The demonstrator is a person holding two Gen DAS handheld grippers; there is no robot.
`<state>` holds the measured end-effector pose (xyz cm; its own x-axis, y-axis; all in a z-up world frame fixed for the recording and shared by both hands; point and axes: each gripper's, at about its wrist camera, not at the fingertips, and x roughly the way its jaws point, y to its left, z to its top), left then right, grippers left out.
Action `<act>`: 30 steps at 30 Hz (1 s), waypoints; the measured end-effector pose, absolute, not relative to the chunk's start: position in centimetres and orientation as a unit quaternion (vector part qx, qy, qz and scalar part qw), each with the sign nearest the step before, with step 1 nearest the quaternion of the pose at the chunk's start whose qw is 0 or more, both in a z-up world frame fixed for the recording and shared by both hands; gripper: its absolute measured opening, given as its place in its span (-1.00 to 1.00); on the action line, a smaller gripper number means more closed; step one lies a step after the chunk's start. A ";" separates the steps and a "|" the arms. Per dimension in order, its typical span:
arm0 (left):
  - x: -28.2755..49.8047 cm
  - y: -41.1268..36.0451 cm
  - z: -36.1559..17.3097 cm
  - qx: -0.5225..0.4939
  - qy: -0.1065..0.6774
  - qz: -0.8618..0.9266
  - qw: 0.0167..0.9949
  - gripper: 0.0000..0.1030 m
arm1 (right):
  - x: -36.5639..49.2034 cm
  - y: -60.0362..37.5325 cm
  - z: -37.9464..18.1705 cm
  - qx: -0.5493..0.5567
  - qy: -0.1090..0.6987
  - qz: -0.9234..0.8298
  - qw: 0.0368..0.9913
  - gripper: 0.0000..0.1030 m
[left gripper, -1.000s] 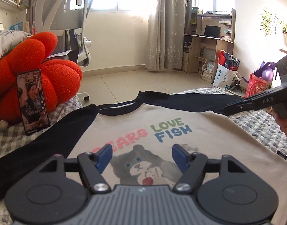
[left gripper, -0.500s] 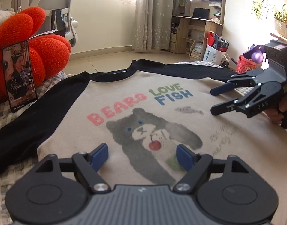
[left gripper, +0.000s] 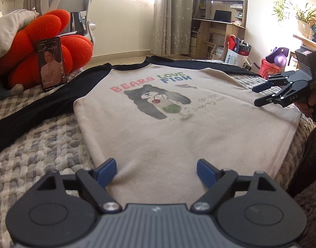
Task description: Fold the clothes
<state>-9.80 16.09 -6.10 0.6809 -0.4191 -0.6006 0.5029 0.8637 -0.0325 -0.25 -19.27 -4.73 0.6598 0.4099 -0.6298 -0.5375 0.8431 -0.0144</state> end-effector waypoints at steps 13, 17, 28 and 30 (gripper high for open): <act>-14.7 18.4 -5.3 0.084 0.372 -0.235 0.894 0.68 | -1.9 -22.1 -3.9 -0.096 0.342 0.200 0.913 0.50; -15.3 19.0 -4.7 0.106 0.383 -0.232 0.888 0.68 | -1.9 -22.4 -2.9 -0.092 0.336 0.195 0.917 0.50; -11.8 18.1 -0.5 0.055 0.319 -0.250 0.912 0.68 | -0.4 -22.6 -0.5 -0.058 0.332 0.177 0.924 0.54; -10.5 16.8 0.1 0.062 0.314 -0.258 0.911 0.68 | 0.0 -23.0 -0.5 -0.045 0.340 0.172 0.924 0.55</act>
